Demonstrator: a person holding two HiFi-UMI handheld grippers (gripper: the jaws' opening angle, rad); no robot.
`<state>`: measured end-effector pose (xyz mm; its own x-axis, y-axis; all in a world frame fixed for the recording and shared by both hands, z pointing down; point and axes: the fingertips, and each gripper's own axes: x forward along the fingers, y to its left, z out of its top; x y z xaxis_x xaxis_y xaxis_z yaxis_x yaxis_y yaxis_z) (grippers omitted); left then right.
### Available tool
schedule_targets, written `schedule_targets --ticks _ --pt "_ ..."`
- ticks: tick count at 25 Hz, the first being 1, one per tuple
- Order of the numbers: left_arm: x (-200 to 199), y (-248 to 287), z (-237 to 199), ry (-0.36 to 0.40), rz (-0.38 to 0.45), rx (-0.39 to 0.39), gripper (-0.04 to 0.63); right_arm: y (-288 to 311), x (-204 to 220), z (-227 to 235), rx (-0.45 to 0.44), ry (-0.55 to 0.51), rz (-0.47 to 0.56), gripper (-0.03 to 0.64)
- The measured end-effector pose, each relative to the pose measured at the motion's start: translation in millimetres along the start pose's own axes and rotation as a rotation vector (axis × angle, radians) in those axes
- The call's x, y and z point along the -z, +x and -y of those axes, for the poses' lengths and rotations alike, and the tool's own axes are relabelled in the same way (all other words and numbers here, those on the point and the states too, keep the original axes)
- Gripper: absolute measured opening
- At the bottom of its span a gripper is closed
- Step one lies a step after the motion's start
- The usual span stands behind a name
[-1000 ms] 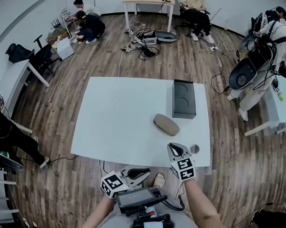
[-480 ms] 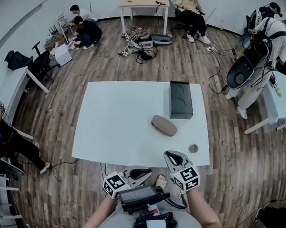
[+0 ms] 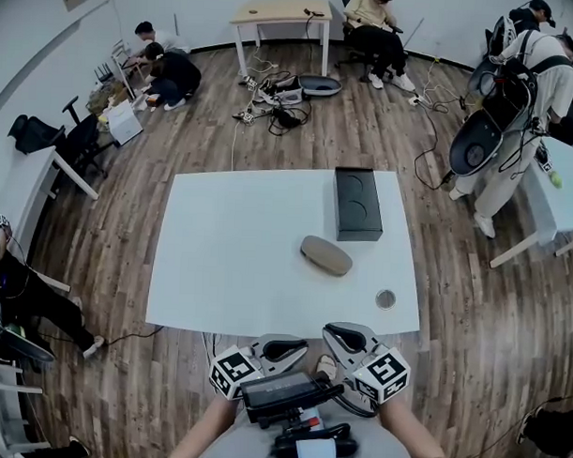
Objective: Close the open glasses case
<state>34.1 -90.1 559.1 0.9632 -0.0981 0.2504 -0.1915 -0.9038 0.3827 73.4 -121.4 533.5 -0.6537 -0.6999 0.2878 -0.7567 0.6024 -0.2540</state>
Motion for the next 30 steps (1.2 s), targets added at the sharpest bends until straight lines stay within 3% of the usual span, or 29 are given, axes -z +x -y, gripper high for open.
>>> schedule_targets --ticks 4,30 --pt "-1.7 1.8 1.0 0.006 -0.003 0.004 0.026 -3.9 2.7 -7.6 -0.035 0.020 0.001 0.040" --pt "-9.5 11.2 6.6 0.003 0.005 0.016 0.026 -8.7 4.2 -9.2 -0.058 0.043 -0.049 0.034"
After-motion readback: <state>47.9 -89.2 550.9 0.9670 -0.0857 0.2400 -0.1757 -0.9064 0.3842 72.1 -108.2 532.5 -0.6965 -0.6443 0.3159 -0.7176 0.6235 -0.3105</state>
